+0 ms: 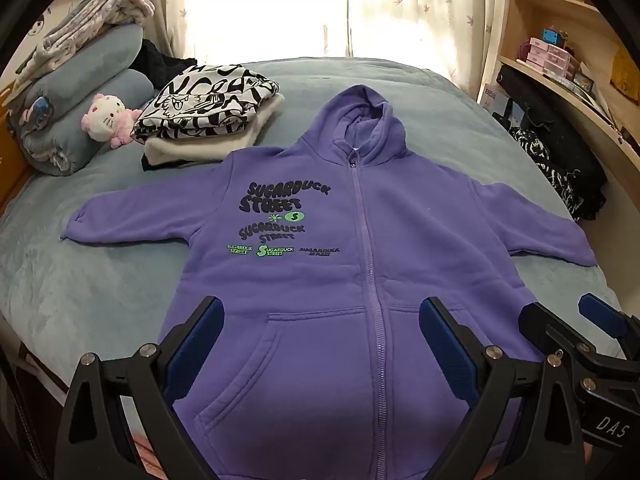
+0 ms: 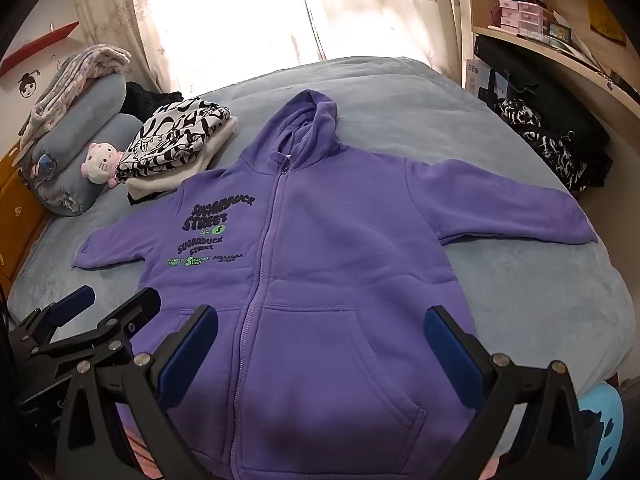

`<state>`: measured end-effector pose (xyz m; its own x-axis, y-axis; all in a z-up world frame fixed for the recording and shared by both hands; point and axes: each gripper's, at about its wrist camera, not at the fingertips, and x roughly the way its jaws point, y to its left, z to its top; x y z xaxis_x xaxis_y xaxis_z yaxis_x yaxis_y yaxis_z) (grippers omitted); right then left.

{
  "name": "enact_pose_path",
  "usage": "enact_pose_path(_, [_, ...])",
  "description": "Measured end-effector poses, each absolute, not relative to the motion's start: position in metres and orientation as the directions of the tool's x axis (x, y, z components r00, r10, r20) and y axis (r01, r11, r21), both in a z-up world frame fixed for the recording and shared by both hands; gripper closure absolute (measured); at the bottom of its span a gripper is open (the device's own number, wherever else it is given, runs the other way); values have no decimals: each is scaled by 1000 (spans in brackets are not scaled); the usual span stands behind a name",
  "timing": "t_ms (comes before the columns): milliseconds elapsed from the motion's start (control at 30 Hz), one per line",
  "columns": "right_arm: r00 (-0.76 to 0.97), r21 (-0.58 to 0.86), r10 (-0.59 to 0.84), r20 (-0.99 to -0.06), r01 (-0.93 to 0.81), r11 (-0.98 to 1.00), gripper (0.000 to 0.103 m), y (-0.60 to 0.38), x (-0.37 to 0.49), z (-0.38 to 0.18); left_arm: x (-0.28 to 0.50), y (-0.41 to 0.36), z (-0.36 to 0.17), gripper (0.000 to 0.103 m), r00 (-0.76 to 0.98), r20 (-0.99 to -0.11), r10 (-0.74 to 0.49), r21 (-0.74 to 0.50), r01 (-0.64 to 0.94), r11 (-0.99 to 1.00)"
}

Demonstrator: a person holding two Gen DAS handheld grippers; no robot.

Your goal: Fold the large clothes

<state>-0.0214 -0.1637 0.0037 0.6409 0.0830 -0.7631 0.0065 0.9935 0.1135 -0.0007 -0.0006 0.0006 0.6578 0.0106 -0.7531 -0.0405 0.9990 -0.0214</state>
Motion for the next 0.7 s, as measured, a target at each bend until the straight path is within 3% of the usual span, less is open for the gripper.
enact_pose_path(700, [633, 128, 93, -768, 10, 992, 0, -163, -24, -2, -2, 5, -5, 6, 637, -771, 3, -35, -47, 998])
